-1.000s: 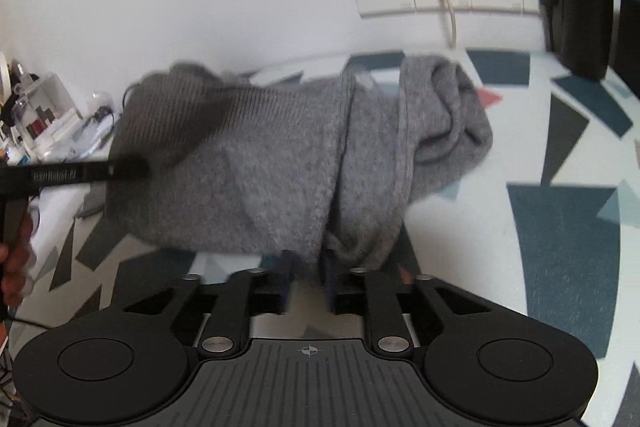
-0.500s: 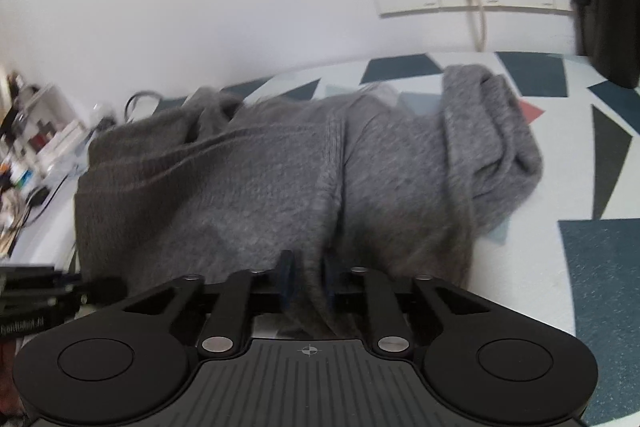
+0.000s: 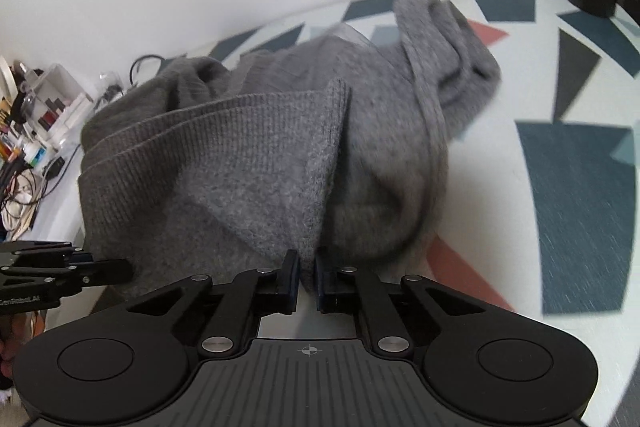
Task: Fold clothes
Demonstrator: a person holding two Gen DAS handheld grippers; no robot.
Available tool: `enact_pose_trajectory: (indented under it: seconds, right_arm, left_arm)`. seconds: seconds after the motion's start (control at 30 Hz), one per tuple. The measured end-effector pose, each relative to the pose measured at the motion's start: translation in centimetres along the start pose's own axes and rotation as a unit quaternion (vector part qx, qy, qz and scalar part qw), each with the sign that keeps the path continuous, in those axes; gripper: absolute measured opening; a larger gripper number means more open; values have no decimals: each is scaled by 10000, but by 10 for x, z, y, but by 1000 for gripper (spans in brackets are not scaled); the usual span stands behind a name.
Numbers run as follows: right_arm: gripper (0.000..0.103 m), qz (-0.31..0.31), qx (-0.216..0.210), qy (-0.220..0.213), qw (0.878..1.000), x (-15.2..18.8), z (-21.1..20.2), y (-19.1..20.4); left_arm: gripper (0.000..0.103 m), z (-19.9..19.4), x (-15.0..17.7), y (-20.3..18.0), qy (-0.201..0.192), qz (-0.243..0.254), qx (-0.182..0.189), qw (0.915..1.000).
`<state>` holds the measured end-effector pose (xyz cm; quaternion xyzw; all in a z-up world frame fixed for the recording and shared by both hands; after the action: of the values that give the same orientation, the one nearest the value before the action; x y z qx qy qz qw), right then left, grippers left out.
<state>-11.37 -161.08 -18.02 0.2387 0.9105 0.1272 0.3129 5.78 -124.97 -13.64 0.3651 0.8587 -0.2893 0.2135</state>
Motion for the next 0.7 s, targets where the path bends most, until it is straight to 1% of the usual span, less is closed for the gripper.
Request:
enact_pose_trajectory:
  seconds: [0.07, 0.1, 0.13, 0.2, 0.27, 0.3, 0.37, 0.43, 0.53, 0.63, 0.7]
  right_arm:
    - [12, 21, 75, -28, 10000, 3, -4, -5]
    - [16, 51, 138, -86, 9999, 3, -6, -8]
    - [22, 86, 191, -144, 9997, 1, -7, -9]
    - [24, 143, 274, -276, 9991, -4, -10, -10]
    - [27, 139, 337, -446, 9983, -10, -14, -10]
    - [30, 106, 370, -539, 9978, -12, -17, -8]
    - [31, 21, 443, -706, 9965, -19, -21, -6]
    - [32, -27, 481, -759, 9959, -26, -20, -6]
    - [32, 69, 522, -754, 9958, -37, -16, -6]
    - [32, 168, 453, -862, 9951, -47, -18, -3]
    - [32, 202, 480, -918, 9944, -55, -20, -2]
  left_arm:
    - [18, 2, 3, -7, 171, 219, 20, 9996]
    - [18, 3, 4, -10, 256, 331, 28, 9991]
    - [23, 5, 4, -10, 309, 366, -84, 9988]
    - [29, 7, -1, -9, 312, 302, -235, 9988]
    - [30, 1, -9, -8, 220, 235, -277, 9991]
    - [33, -5, -13, -10, 101, 290, -323, 9990]
    - [43, -17, -22, -12, -149, 414, -417, 9982]
    - [49, -27, -30, -15, -387, 529, -549, 9963]
    - [49, -35, -45, -12, -584, 503, -587, 9953]
    - [50, -44, -59, -10, -813, 395, -485, 9947]
    - [52, -49, -67, -8, -928, 394, -473, 9938]
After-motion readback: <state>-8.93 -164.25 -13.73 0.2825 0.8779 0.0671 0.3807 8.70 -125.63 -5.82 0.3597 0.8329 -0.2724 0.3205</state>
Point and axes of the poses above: each gripper's, at about its wrist camera, not at the fingertips, and z roughly the way its jaws point, y to its left, x to its underside, the point moved 2 cm from there along z, roughly the way its jaws point, and after that the axes turned 2 degrees about x, right-handed, at the moved point
